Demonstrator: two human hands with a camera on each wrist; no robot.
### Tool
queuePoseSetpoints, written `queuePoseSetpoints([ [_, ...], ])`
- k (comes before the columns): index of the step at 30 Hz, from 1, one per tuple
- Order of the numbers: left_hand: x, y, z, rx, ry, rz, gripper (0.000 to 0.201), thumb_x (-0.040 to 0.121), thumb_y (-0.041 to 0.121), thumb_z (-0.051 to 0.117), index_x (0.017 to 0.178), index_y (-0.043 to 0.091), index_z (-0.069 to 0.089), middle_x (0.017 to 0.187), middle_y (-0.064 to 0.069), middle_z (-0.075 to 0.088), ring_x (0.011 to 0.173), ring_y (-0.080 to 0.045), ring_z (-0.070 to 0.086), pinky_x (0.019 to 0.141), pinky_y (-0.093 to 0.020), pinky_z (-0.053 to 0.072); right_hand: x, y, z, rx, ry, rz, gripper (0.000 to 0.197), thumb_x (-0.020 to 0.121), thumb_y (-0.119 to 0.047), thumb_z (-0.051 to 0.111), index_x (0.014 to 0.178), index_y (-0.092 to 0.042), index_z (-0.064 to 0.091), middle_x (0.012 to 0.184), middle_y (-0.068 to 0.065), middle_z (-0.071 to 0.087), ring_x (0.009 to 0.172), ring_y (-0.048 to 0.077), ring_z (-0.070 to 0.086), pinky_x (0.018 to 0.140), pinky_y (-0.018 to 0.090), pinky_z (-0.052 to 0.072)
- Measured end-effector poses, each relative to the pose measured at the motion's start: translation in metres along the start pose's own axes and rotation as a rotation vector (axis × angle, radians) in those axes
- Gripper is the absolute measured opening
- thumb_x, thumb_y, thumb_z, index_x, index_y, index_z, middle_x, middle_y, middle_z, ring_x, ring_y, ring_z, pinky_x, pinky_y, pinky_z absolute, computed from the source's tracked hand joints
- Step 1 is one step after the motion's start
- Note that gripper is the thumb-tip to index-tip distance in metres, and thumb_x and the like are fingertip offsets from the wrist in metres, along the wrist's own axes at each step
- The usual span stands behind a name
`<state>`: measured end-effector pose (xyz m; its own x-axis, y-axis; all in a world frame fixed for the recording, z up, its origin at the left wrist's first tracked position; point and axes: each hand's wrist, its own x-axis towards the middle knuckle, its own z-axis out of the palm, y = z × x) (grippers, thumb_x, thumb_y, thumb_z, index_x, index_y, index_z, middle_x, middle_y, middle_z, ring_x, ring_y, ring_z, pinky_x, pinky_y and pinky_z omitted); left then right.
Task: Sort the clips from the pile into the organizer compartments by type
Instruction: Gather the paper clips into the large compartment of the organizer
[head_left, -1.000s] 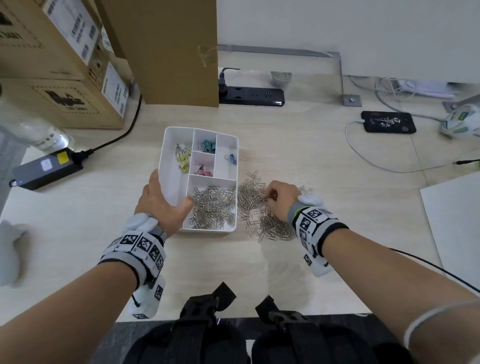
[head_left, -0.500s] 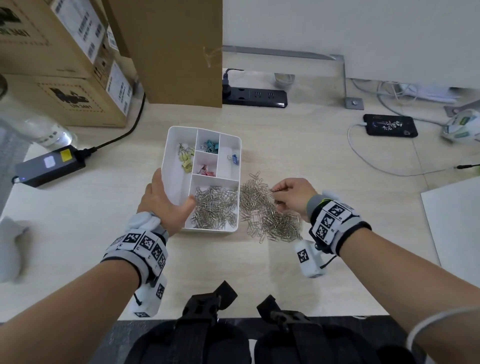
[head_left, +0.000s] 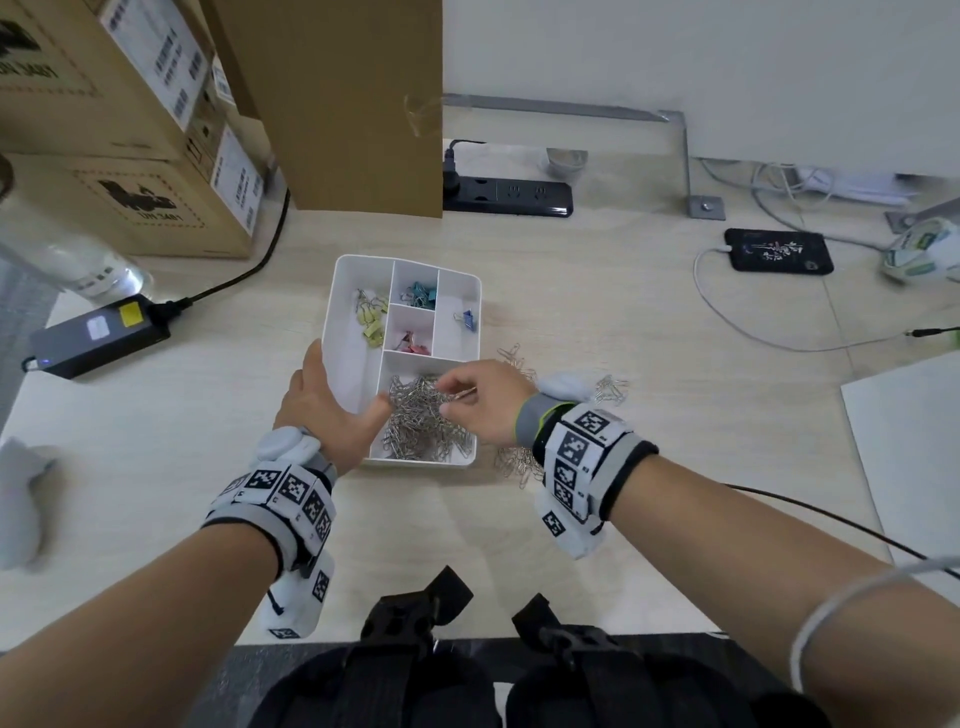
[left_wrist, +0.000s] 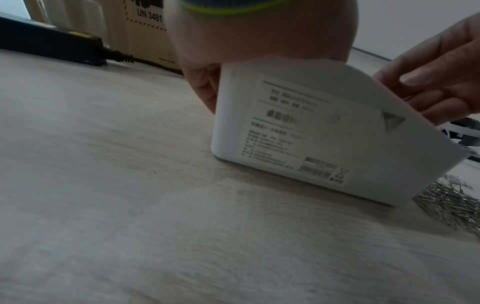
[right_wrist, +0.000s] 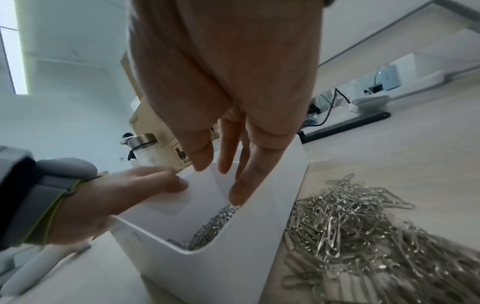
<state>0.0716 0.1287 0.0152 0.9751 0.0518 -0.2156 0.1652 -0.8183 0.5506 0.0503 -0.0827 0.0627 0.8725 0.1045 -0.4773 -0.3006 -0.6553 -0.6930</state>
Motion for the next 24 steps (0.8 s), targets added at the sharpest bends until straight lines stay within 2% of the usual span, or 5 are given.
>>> queuePoseSetpoints([
  [4, 0.000, 0.000, 0.000, 0.007, -0.003, -0.005, 0.095, 0.071, 0.059, 0.065, 0.148, 0.028, 0.020, 0.123, -0.012, 0.054, 0.105, -0.037, 0.056, 0.085, -0.049, 0.051, 0.001, 0.003, -0.003, 0.021, 0.102, -0.021, 0.018, 0.088, -0.019, 0.064, 0.105, -0.017, 0.069, 0.104, -0.002, 0.070, 0.086, 0.008, 0.060, 0.082, 0.022, 0.050],
  [7, 0.000, 0.000, -0.001, -0.006, -0.001, -0.002, 0.095, 0.069, 0.061, 0.063, 0.147, 0.029, 0.021, 0.122, -0.011, 0.054, 0.104, -0.037, 0.056, 0.084, -0.050, 0.052, 0.001, 0.012, -0.009, 0.042, 0.213, 0.001, 0.010, 0.088, -0.020, 0.063, 0.097, -0.020, 0.069, 0.092, -0.006, 0.068, 0.080, 0.008, 0.060, 0.072, 0.017, 0.045],
  [10, 0.000, 0.001, -0.002, -0.008, -0.002, -0.002, 0.095, 0.068, 0.062, 0.061, 0.148, 0.028, 0.021, 0.122, -0.011, 0.054, 0.104, -0.037, 0.056, 0.084, -0.049, 0.051, 0.003, 0.027, -0.019, 0.013, 0.314, 0.064, 0.010, 0.088, -0.024, 0.062, 0.096, -0.023, 0.068, 0.095, -0.008, 0.069, 0.080, 0.009, 0.061, 0.073, 0.019, 0.044],
  [16, -0.003, 0.004, -0.003, -0.015, -0.009, -0.014, 0.099, 0.066, 0.062, 0.058, 0.150, 0.026, 0.019, 0.128, -0.014, 0.052, 0.108, -0.039, 0.055, 0.086, -0.048, 0.049, 0.005, 0.060, -0.029, -0.215, 0.290, 0.222, 0.033, 0.089, -0.034, 0.059, 0.120, -0.025, 0.056, 0.123, 0.002, 0.056, 0.104, 0.022, 0.058, 0.088, 0.034, 0.050],
  [24, -0.004, 0.004, -0.003, -0.006, -0.002, -0.009, 0.094, 0.074, 0.054, 0.066, 0.150, 0.025, 0.019, 0.130, -0.014, 0.051, 0.108, -0.039, 0.055, 0.084, -0.045, 0.046, 0.011, 0.063, -0.012, -0.500, 0.133, 0.250, 0.080, 0.074, -0.053, 0.069, 0.140, -0.034, 0.028, 0.139, 0.006, 0.031, 0.127, 0.030, 0.031, 0.097, 0.044, 0.042],
])
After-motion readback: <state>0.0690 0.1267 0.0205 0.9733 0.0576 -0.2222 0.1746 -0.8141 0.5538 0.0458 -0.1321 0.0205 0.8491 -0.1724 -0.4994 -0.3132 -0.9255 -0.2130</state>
